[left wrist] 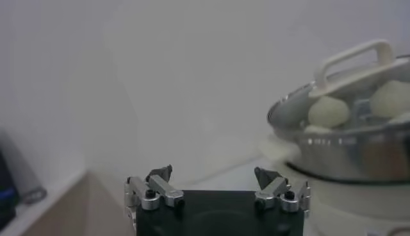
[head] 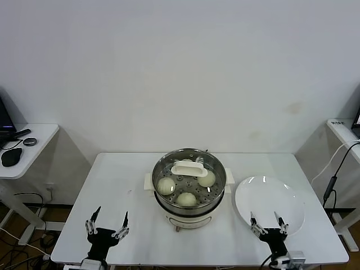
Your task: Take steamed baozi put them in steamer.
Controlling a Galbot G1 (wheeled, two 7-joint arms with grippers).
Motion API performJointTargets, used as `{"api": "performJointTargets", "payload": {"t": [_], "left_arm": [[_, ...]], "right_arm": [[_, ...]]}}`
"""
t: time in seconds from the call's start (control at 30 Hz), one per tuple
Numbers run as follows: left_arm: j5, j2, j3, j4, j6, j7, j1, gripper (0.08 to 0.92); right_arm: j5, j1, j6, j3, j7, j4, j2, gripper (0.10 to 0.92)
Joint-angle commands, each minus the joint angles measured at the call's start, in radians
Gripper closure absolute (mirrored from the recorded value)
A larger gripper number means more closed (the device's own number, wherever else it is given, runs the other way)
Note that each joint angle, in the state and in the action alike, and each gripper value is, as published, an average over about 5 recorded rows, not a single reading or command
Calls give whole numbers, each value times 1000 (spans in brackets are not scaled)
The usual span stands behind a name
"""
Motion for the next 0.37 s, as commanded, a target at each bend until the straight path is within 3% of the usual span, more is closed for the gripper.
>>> {"api": "performJointTargets", "payload": {"t": [0.03,0.37], "left_arm": [[-113,15,-9,18,-54,-23,59,177],[-111,13,0,25,-45,-24,46,177]], "right_arm": [[-64,-43,-51,34,-26,81,10,203],[-93,-63,-40,62,-39,100,14,203]]}}
